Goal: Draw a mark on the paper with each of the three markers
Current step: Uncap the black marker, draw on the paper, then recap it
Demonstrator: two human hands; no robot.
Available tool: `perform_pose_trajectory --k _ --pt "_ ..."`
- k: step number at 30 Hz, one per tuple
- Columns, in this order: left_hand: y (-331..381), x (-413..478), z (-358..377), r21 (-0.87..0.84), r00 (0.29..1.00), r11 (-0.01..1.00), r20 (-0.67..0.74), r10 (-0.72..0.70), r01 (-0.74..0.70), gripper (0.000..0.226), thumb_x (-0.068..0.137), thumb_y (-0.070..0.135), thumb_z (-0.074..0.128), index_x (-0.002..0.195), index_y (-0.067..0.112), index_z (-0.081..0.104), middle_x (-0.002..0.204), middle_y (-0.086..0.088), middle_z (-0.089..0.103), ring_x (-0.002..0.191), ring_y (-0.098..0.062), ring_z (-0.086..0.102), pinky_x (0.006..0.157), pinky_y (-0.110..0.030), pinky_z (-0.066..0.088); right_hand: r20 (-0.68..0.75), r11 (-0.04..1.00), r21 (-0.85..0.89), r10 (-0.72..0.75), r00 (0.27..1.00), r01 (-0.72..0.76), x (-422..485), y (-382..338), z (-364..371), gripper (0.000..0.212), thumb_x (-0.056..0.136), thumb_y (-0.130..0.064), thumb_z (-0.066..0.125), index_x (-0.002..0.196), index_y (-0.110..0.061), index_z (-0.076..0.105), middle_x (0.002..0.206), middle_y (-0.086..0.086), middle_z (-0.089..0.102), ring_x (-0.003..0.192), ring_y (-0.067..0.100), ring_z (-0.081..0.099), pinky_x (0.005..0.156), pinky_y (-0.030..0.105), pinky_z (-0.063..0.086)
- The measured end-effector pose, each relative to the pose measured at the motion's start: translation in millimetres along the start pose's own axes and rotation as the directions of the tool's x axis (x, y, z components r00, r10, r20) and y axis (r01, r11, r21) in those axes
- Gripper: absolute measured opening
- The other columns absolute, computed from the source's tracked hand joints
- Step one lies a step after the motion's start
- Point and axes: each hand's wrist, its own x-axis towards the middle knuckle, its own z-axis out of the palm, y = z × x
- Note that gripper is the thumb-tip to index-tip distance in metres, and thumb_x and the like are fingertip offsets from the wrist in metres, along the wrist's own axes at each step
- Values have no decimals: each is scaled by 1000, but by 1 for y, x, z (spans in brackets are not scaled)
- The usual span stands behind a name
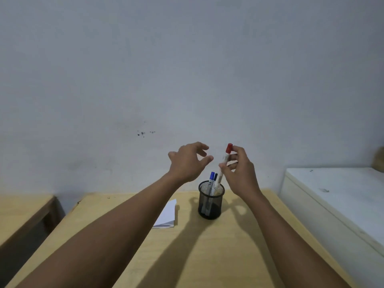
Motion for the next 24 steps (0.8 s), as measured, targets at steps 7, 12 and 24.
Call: perform_pose_trajectory --k 7,12,24 --pt "-17 27 53 400 945 904 326 14 -151 36 100 42 49 135 37 54 145 3 54 136 -26 36 104 -55 23 74 991 -126 44 996 -34 11 44 20 64 93 -14 68 142 -39 34 103 -8 65 71 9 69 83 45 59" --pt "-31 39 81 419 893 884 450 -4 -207 36 101 41 46 136 43 54 152 4 44 140 -27 28 108 -63 14 137 962 -258 123 983 -84 17 68 34 47 96 -26 65 136 -37 44 86 -18 63 92 17 69 100 43 37" --pt "-35 52 94 273 929 949 368 49 -158 19 93 44 59 100 33 73 157 6 33 144 -23 21 111 -60 12 123 909 -413 113 986 -53 22 84 38 29 103 -35 49 128 -29 59 123 -3 59 109 17 62 97 41 30"
